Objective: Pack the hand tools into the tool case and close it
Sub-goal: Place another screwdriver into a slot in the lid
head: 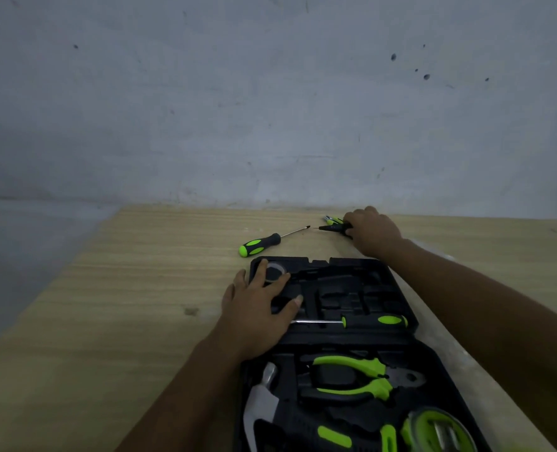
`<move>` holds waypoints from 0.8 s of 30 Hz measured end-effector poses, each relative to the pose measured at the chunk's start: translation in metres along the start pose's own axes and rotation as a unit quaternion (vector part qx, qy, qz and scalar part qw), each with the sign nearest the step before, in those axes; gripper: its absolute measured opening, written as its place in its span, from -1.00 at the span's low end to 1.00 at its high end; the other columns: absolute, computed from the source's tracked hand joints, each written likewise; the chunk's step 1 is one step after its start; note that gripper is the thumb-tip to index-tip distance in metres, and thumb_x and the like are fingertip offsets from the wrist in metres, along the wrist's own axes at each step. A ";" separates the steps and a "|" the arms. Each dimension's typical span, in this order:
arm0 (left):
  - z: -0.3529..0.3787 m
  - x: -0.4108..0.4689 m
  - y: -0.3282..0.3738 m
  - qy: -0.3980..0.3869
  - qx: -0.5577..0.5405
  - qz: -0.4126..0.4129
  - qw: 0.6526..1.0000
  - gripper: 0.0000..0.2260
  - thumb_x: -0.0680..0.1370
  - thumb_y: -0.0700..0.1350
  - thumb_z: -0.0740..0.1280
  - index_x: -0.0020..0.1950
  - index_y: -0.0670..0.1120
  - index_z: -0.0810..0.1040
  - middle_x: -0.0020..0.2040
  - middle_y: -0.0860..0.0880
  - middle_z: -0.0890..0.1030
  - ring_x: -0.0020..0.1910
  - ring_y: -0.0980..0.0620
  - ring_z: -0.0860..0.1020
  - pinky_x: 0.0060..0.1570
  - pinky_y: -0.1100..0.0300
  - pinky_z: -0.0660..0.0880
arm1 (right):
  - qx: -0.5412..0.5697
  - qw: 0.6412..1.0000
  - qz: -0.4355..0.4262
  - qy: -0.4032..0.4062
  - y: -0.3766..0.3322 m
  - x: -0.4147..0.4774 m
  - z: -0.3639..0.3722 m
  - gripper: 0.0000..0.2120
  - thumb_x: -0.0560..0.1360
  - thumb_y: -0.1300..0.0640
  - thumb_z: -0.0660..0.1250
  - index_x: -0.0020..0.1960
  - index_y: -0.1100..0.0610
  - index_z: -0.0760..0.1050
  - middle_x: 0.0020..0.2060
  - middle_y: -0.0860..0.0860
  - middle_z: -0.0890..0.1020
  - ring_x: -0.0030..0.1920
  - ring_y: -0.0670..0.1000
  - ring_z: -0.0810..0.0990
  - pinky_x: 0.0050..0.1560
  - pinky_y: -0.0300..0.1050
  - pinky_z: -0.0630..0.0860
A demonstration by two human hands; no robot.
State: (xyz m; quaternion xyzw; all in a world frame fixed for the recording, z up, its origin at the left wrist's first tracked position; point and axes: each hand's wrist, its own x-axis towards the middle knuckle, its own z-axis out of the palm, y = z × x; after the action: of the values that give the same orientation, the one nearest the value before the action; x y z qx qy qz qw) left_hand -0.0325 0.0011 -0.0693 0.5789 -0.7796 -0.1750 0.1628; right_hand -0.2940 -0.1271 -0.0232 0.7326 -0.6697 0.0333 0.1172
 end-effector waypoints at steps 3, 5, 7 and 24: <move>0.000 0.000 -0.001 0.009 0.002 -0.005 1.000 -0.48 0.53 0.33 0.09 0.48 0.28 0.17 0.59 0.04 -0.07 0.54 -0.18 -0.12 0.47 -0.14 -0.09 | 0.089 0.996 -0.023 0.006 -0.002 -0.017 -0.012 -0.80 0.57 0.10 0.25 0.15 0.13 0.51 0.06 0.13 0.58 0.11 0.16 0.48 0.00 0.04 0.48; 0.000 0.000 0.002 0.021 0.012 -0.008 1.000 -0.49 0.54 0.32 0.08 0.48 0.26 0.20 0.59 0.03 -0.03 0.54 -0.17 -0.12 0.45 -0.16 -0.13 | 0.133 0.989 -0.055 0.011 -0.004 -0.034 -0.023 -0.79 0.55 0.10 0.29 0.15 0.14 0.55 0.05 0.14 0.61 0.08 0.17 0.52 0.02 0.02 0.49; 0.001 -0.001 0.003 0.043 0.031 0.005 0.999 -0.51 0.55 0.31 0.06 0.46 0.22 0.26 0.58 0.02 0.08 0.54 -0.13 -0.10 0.43 -0.18 -0.14 | 0.165 0.982 -0.090 0.017 -0.008 -0.054 -0.033 -0.80 0.53 0.11 0.33 0.13 0.13 0.58 0.03 0.12 0.64 0.06 0.16 0.55 0.00 -0.04 0.45; -0.011 -0.017 0.024 -0.026 0.061 0.209 0.976 -0.38 0.48 0.40 0.01 0.44 0.13 0.33 0.47 0.23 0.31 0.50 0.22 0.07 0.42 -0.14 -0.11 | 0.203 0.963 -0.160 -0.076 -0.003 -0.137 -0.040 -0.75 0.52 0.05 0.37 0.18 0.08 0.57 0.07 0.03 0.57 0.05 0.02 0.55 0.05 -0.19 0.45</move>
State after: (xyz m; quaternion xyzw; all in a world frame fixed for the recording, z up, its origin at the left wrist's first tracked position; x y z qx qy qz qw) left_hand -0.0426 0.0232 -0.0495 0.4073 -0.8965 -0.1039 0.1400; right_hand -0.3008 0.0154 -0.0129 0.8390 -0.5299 0.0936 -0.0812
